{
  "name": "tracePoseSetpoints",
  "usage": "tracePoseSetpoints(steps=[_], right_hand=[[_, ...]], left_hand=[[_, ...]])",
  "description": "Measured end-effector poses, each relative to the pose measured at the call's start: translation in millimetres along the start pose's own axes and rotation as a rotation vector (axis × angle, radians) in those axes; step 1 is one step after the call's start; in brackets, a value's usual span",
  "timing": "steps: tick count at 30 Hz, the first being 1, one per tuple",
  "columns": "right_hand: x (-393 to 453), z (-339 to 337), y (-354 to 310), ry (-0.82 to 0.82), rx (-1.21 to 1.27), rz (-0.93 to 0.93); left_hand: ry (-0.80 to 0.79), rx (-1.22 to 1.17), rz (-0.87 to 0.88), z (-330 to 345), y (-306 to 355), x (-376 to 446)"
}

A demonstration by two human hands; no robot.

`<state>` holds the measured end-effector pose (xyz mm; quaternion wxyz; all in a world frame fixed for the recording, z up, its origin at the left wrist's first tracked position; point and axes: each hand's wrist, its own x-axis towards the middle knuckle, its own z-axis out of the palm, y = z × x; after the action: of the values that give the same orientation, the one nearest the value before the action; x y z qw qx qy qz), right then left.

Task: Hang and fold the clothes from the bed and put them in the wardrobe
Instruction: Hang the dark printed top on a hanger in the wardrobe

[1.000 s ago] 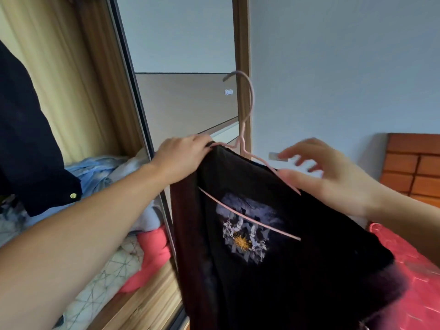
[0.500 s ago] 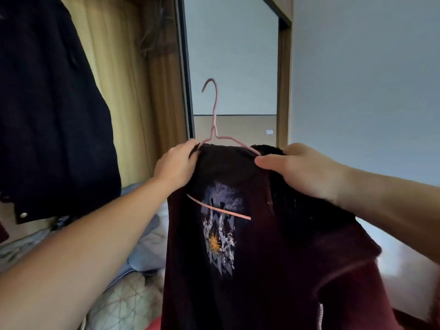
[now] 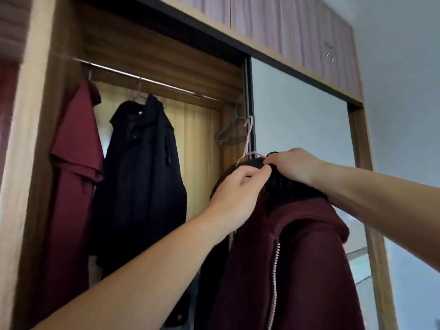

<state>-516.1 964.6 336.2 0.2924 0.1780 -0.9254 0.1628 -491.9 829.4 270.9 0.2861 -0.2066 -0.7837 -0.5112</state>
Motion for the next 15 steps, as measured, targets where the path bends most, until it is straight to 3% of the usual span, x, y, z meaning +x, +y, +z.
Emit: tracePoseSetpoints(steps=[5,9,15], right_hand=[[50.8,-1.8,-22.9,0.004,-0.13,-0.181],[92.4,7.9,-35.6,0.039,-0.034,-0.226],[163.4,25.6,-34.9,0.001,0.239,-0.119]], left_hand=[[0.141,0.079,-0.083,-0.5,18.6,6.0],[0.167,0.036,-0.106,-4.7,10.4,26.7],[0.116,-0.05,-0.177,-16.2,-24.8,89.2]])
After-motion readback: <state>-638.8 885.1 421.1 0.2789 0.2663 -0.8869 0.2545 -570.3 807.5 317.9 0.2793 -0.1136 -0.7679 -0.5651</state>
